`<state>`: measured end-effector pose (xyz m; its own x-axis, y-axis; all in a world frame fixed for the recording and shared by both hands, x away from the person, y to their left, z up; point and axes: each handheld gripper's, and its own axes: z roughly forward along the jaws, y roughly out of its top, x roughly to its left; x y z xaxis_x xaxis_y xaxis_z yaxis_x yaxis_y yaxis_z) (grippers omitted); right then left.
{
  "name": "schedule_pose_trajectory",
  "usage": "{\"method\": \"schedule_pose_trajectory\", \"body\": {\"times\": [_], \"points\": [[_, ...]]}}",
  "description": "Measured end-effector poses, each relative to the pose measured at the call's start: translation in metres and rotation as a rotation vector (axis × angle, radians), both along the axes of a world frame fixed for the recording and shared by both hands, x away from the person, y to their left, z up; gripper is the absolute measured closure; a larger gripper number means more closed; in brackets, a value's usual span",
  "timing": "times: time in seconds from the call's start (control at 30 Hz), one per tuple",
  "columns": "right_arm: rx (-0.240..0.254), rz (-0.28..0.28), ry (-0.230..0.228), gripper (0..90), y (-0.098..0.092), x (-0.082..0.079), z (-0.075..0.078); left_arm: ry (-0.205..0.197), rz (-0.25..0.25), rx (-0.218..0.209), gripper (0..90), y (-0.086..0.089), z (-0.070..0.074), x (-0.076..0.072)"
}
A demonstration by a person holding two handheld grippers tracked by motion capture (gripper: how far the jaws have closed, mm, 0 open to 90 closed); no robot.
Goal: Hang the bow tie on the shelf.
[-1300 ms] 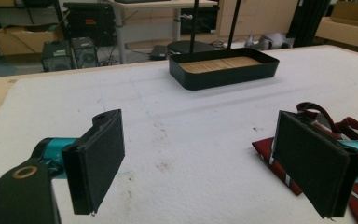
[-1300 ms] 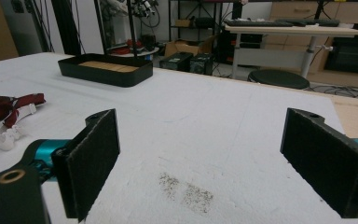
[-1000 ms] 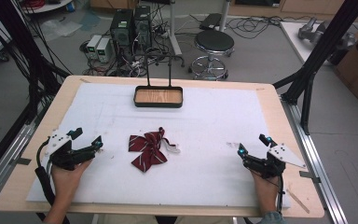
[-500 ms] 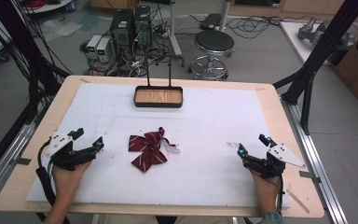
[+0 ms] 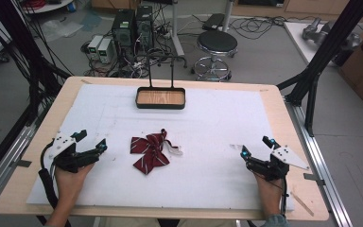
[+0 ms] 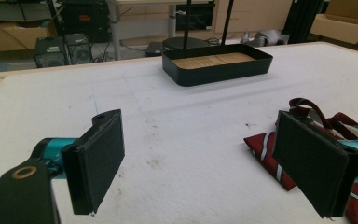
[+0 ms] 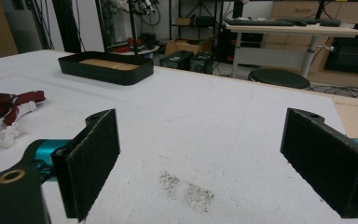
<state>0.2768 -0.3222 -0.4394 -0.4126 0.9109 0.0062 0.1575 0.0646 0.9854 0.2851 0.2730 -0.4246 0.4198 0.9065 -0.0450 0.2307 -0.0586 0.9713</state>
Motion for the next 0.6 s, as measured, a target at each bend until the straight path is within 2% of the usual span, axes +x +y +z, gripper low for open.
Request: {"method": "schedule_pose_trajectory", "body": {"times": [0.2, 0.3, 0.4, 0.6], "points": [[-0.008, 0.001, -0.002, 10.8, 0.0, 0.0, 0.0, 0.022, -0.033, 0.018, 17.4, -0.012, 0.001, 0.004], [-0.009, 0.002, -0.003, 10.8, 0.001, 0.0, 0.0, 0.022, -0.053, 0.018, 17.9, -0.02, 0.002, 0.005], [-0.008, 0.003, -0.003, 10.8, 0.001, 0.0, 0.0, 0.022, -0.07, 0.04, 19.1, -0.028, 0.001, 0.007], [-0.009, 0.002, -0.004, 10.8, 0.001, 0.0, 0.0, 0.053, -0.115, 0.056, 20.6, -0.049, -0.001, 0.017]]}}
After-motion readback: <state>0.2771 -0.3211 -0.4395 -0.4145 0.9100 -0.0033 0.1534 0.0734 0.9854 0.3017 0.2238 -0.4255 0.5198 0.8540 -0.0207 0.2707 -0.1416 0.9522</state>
